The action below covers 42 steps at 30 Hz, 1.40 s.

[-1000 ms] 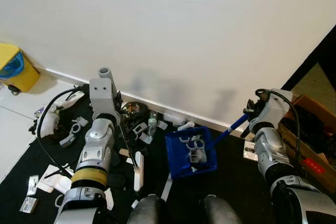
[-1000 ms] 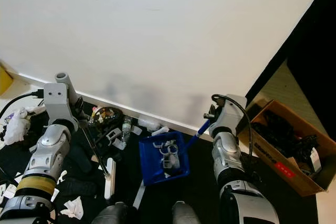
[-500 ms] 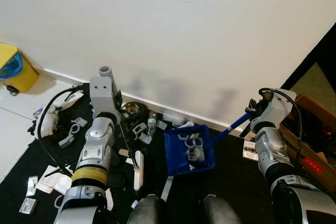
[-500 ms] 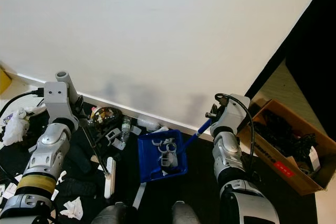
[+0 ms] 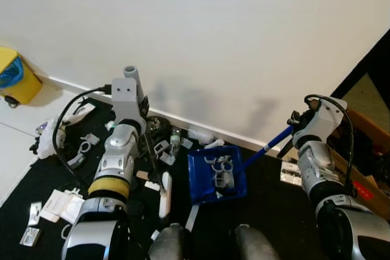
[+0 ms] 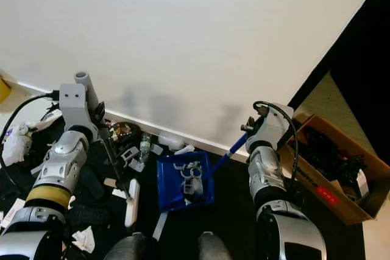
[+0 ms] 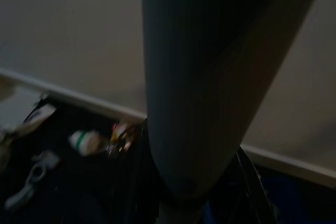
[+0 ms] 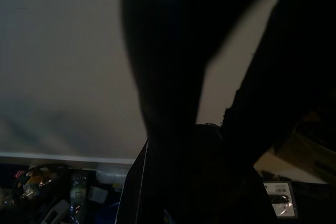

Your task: Sweep floor

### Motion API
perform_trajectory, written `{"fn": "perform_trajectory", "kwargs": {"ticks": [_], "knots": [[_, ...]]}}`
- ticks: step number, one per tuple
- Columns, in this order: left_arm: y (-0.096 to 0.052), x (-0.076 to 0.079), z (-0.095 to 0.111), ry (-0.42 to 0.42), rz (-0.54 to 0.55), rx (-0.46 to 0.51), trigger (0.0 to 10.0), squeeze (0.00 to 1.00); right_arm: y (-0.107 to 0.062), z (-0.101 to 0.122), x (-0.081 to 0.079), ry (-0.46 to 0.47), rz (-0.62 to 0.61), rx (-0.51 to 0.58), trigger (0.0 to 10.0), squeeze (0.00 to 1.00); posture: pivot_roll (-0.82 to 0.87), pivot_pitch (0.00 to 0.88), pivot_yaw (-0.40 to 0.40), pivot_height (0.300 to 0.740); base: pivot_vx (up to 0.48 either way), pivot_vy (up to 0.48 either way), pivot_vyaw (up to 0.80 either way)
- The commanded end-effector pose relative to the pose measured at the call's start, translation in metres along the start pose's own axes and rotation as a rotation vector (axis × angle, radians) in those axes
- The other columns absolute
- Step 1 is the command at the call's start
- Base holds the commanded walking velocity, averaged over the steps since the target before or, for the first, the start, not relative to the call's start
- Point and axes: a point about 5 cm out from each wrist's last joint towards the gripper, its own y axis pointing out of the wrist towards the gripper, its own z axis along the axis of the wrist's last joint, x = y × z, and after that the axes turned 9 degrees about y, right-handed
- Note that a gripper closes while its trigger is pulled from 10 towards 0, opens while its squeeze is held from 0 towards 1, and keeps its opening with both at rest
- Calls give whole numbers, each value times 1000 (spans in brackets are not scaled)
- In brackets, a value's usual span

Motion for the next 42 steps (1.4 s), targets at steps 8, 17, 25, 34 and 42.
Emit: {"fn": "perform_trajectory", "kwargs": {"ticks": [8,17,25,34,42], "knots": [[-12,-17,-16,-11,63,-21,10000,0,-7,-12,-2,4,17,-10,10000,0,37,86,-17,740,0,0,0],[-10,-33,-13,-2,104,-17,10000,0,-11,-24,-9,2,33,-50,10000,0,61,95,-37,740,0,0,0],[-4,-32,-2,-8,124,-17,10000,0,-1,-7,-8,23,17,-25,10000,0,41,157,-34,740,0,0,0],[7,-18,-1,61,51,-44,10000,0,3,10,9,-7,-19,17,10000,0,-16,149,-3,740,0,0,0],[21,-17,34,114,50,56,10000,0,12,45,19,80,-117,160,10000,0,-37,219,20,740,0,0,0]]}}
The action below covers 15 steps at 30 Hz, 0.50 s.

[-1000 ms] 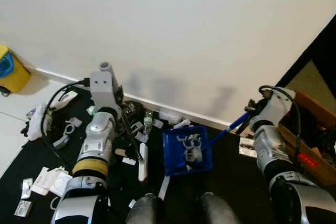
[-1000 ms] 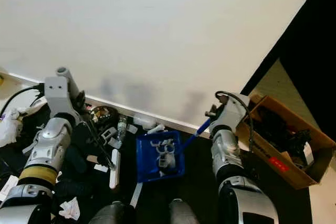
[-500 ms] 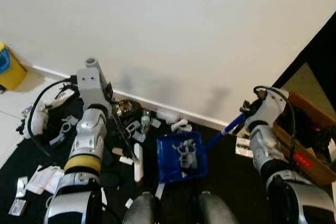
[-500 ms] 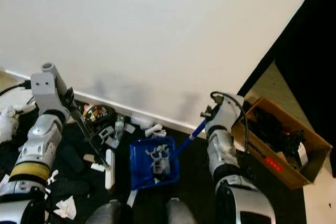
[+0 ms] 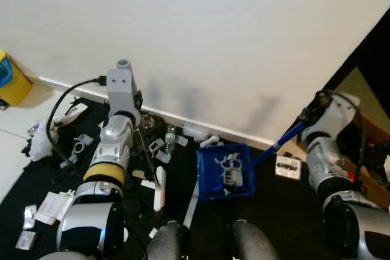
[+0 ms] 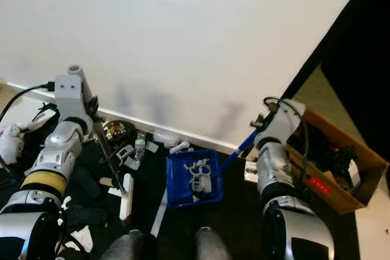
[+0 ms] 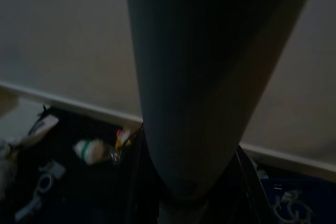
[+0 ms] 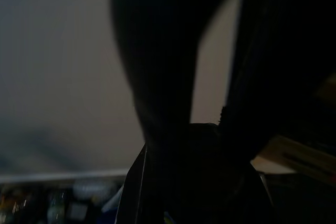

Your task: Sweep floor

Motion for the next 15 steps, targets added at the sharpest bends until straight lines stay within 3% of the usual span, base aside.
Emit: {"fn": "perform_trajectory", "kwargs": {"ticks": [1,6,11,13,15], "knots": [[3,-7,14,57,19,60,10000,0,5,19,-1,35,-31,92,10000,0,-34,224,13,740,0,0,0],[4,-11,35,164,21,154,10000,0,3,10,15,111,-148,40,10000,0,2,217,-26,740,0,0,0],[2,-8,37,212,-33,185,10000,0,-7,-10,21,55,-124,-25,10000,0,18,182,-42,740,0,0,0],[2,-8,37,211,-33,187,10000,0,-8,-12,20,50,-113,-31,10000,0,18,182,-42,740,0,0,0],[3,-16,34,252,-30,183,10000,0,-7,-15,7,54,-63,-52,10000,0,5,180,-28,740,0,0,0]]}}
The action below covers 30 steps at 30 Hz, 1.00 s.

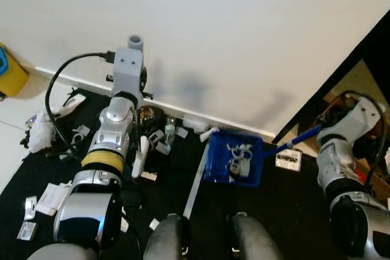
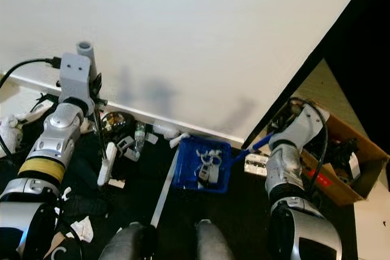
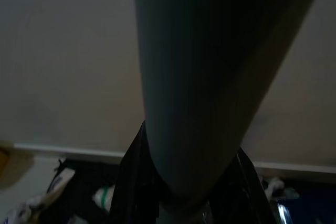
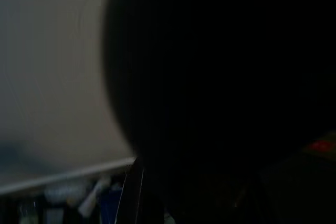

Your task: Sweep floor

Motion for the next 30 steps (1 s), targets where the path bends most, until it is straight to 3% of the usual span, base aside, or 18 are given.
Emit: {"fn": "perform_trajectory", "kwargs": {"ticks": [1,10,19,22,30], "knots": [[-2,-9,-3,52,4,11,10000,0,-1,-4,-5,18,30,-20,10000,0,5,180,-28,740,0,0,0],[8,-32,0,166,18,-10,10000,0,4,0,-32,35,102,-31,10000,0,25,253,-24,740,0,0,0],[11,-43,2,234,40,-15,10000,0,7,9,-34,36,89,6,10000,0,-1,320,-22,740,0,0,0],[14,-48,6,261,57,-5,10000,0,8,12,-34,78,60,20,10000,0,-15,355,-27,740,0,0,0],[20,-43,11,316,49,-18,10000,0,8,12,-39,119,45,20,10000,0,-40,401,-44,740,0,0,0]]}}
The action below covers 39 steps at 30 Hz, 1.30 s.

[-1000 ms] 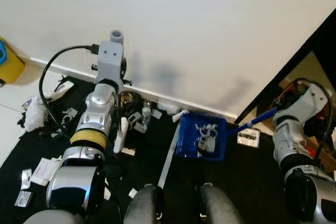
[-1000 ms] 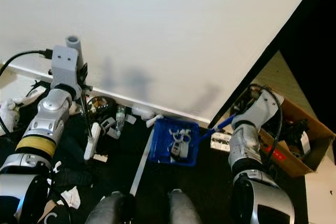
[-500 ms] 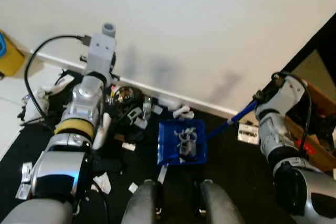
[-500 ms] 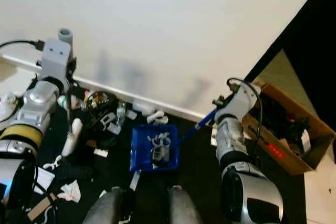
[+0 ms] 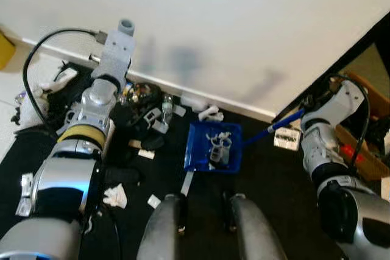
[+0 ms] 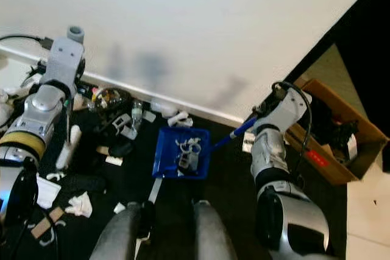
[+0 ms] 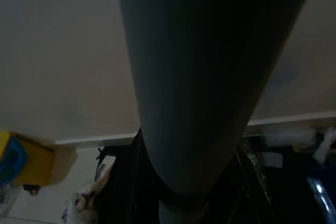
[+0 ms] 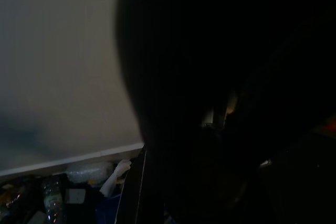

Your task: Sweep floor

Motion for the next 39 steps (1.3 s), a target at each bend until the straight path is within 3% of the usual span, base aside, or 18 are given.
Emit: {"fn": "perform_trajectory", "kwargs": {"ticks": [1,5,9,10,13,14,18,20,21,22,23,26,31,33,34,37,38,39], "knots": [[-1,-2,-4,38,6,-12,10000,0,-4,-8,7,12,-26,-23,10000,0,-42,402,-45,740,0,0,0],[1,33,6,20,-69,0,10000,0,-6,-13,0,6,4,-30,10000,0,-52,407,-52,740,0,0,0],[2,72,28,-115,-116,40,10000,0,-10,-21,-1,-4,16,-44,10000,0,-68,410,-52,740,0,0,0],[2,72,28,-115,-116,40,10000,0,-10,-21,-1,-4,16,-44,10000,0,-68,410,-52,740,0,0,0],[1,104,52,-289,-209,80,10000,0,-11,-21,1,-14,9,-36,10000,0,-93,432,-56,740,0,0,0],[1,104,52,-289,-209,80,10000,0,-11,-21,1,-14,9,-36,10000,0,-93,432,-56,740,0,0,0],[-4,140,89,-482,-294,139,10000,0,-14,-25,6,-35,11,-43,10000,0,-95,432,-52,740,0,0,0],[-5,144,97,-497,-303,156,10000,0,-14,-24,7,-36,10,-42,10000,0,-95,432,-52,740,0,0,0],[-4,145,107,-561,-297,166,10000,0,-14,-24,9,-34,8,-39,10000,0,-97,440,-59,740,0,0,0],[-4,145,107,-561,-297,166,10000,0,-14,-24,9,-34,8,-39,10000,0,-97,440,-59,740,0,0,0],[-1,145,131,-671,-289,197,10000,0,-16,-27,12,-40,5,-47,10000,0,-88,424,-54,740,0,0,0],[0,144,140,-699,-291,211,10000,0,-17,-28,13,-42,3,-51,10000,0,-86,423,-56,740,0,0,0],[7,124,158,-710,-233,274,10000,0,-17,-28,13,-36,1,-49,10000,0,-74,405,-55,740,0,0,0],[20,79,163,-686,-107,330,10000,0,-15,-24,9,-20,9,-37,10000,0,-59,395,-54,740,0,0,0],[20,79,163,-686,-107,330,10000,0,-15,-24,9,-20,9,-37,10000,0,-59,395,-54,740,0,0,0],[29,30,154,-512,-76,381,10000,0,-14,-23,6,-9,19,-36,10000,0,-37,353,-39,740,0,0,0],[29,30,154,-512,-76,381,10000,0,-14,-23,6,-9,19,-36,10000,0,-37,353,-39,740,0,0,0],[30,21,148,-437,-99,374,10000,0,-14,-24,6,-9,25,-38,10000,0,-31,344,-34,740,0,0,0]]}}
